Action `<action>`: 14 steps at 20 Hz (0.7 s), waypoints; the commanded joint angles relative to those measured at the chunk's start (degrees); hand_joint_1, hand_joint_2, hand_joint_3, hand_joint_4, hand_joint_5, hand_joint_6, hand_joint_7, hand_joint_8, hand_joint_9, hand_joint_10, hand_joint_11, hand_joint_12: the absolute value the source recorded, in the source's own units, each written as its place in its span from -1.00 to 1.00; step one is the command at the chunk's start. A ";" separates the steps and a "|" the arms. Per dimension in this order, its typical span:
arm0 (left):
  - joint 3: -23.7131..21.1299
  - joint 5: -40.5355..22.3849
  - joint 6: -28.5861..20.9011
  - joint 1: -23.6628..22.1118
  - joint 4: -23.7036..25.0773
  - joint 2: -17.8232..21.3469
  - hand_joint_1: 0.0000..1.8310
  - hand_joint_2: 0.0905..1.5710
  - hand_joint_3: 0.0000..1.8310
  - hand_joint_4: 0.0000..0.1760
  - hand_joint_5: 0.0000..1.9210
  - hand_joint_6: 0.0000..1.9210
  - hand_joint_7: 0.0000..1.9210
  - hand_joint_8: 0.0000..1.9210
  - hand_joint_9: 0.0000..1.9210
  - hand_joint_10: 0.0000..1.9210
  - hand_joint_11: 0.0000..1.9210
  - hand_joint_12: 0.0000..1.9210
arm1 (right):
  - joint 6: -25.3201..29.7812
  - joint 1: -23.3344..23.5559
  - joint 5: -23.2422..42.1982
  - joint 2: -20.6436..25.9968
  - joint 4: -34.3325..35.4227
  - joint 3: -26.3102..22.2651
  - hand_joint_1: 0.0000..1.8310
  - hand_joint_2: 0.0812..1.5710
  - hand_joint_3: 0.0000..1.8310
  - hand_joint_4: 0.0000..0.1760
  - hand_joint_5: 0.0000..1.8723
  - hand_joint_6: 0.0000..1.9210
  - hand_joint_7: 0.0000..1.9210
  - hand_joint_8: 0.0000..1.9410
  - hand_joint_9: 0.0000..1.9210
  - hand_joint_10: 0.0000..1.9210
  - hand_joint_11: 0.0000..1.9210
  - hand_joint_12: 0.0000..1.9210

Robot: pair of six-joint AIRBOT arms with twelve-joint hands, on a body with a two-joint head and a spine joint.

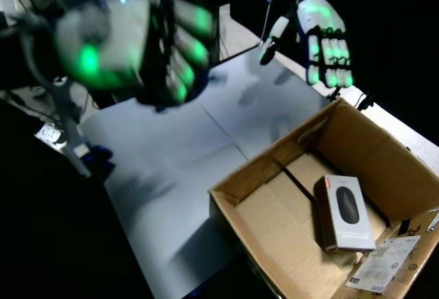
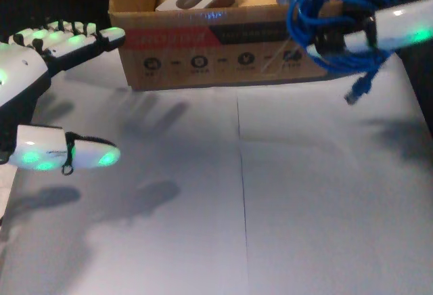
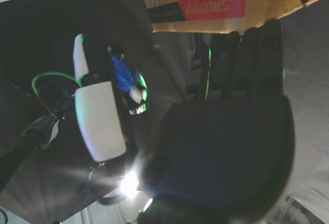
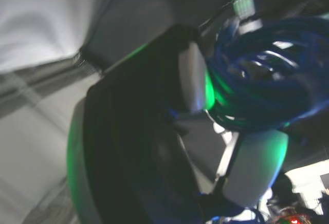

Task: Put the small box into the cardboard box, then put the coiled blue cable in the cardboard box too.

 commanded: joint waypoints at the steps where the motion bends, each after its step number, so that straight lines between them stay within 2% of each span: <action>1: 0.21 -6.94 -0.33 -0.44 0.55 -0.27 -0.39 0.03 -1.00 1.00 -0.88 -1.00 -0.87 -1.00 -0.90 -1.00 -0.88 -1.00 | 0.08 2.04 6.03 -0.76 2.40 1.05 0.86 0.49 -1.00 0.97 0.22 1.00 0.51 1.00 0.74 1.00 0.75 1.00; 2: 0.27 -6.80 -0.39 -0.47 0.62 -0.33 -0.38 0.03 -1.00 1.00 -0.88 -1.00 -0.87 -1.00 -0.90 -1.00 -0.88 -1.00 | 0.08 3.12 5.99 -1.70 2.93 2.23 0.83 0.53 -1.00 0.96 0.21 1.00 0.51 1.00 0.72 1.00 0.74 1.00; 3: 0.31 -6.67 -0.49 -0.51 0.71 -0.35 -0.36 0.03 -1.00 1.00 -0.88 -1.00 -0.86 -1.00 -0.89 -1.00 -0.88 -1.00 | 0.08 3.97 5.97 -2.73 3.79 3.46 0.74 0.60 -1.00 0.87 0.27 1.00 0.64 1.00 0.82 1.00 0.82 1.00; 4: 0.38 -6.46 -0.60 -0.66 0.89 -0.39 -0.36 0.03 -1.00 1.00 -0.88 -1.00 -0.86 -1.00 -0.89 -1.00 -0.88 -1.00 | 0.08 5.45 5.48 -3.97 4.45 4.98 0.80 0.56 -1.00 0.83 0.29 1.00 0.67 1.00 0.80 1.00 0.78 1.00; 6: 0.66 -6.08 -0.73 -1.01 1.21 -0.62 -0.33 0.03 -1.00 1.00 -0.88 -1.00 -0.87 -1.00 -0.90 -1.00 -0.88 -0.99 | 0.08 7.84 3.85 -5.98 5.46 7.57 0.90 0.48 -1.00 0.40 0.27 1.00 0.48 1.00 0.63 1.00 0.61 1.00; 7: 0.80 -5.90 -0.91 -1.19 1.46 -0.69 -0.32 0.03 -1.00 0.97 -0.88 -1.00 -0.88 -1.00 -0.90 -1.00 -0.88 -1.00 | 0.08 9.22 2.54 -7.17 5.94 9.08 0.94 0.46 -1.00 -0.43 0.33 1.00 0.50 1.00 0.62 1.00 0.58 1.00; 8: 0.94 -5.76 -1.16 -1.36 1.74 -0.78 -0.26 0.02 -1.00 0.94 -0.87 -0.99 -0.87 -1.00 -0.90 -1.00 -0.88 -1.00 | 0.08 10.35 1.21 -8.46 6.65 10.72 0.99 0.42 -1.00 -1.00 0.37 1.00 0.52 1.00 0.60 1.00 0.53 1.00; 10: 1.40 -5.15 -1.57 -1.87 2.48 -1.24 -0.20 0.00 -1.00 1.00 -0.87 -1.00 -0.88 -1.00 -0.90 -1.00 -0.88 -0.99 | 0.08 12.79 -2.03 -12.29 8.68 15.43 0.98 0.44 -1.00 -1.00 0.39 1.00 0.54 1.00 0.56 1.00 0.42 1.00; 11: 1.53 -4.87 -1.63 -2.04 2.74 -1.37 -0.19 -0.01 -1.00 1.00 -0.89 -1.00 -0.90 -1.00 -0.92 -1.00 -0.89 -1.00 | 0.08 13.67 -3.12 -13.29 9.25 16.79 0.99 0.44 -1.00 -1.00 0.41 1.00 0.56 1.00 0.59 1.00 0.44 1.00; 13: 2.01 -3.94 -1.82 -2.89 3.69 -1.89 -0.19 0.01 -1.00 1.00 -0.90 -1.00 -0.91 -1.00 -0.93 -1.00 -0.90 -1.00 | 0.08 14.75 -7.79 -17.48 12.06 22.17 1.00 0.43 -1.00 -1.00 0.39 1.00 0.57 1.00 0.67 1.00 0.63 1.00; 14: 2.15 -3.77 -1.88 -3.08 3.88 -2.01 -0.19 0.01 -1.00 1.00 -0.90 -1.00 -0.91 -1.00 -0.93 -1.00 -0.90 -1.00 | 0.08 14.78 -8.95 -18.21 12.52 23.39 1.00 0.43 -1.00 -1.00 0.39 1.00 0.57 1.00 0.67 1.00 0.63 1.00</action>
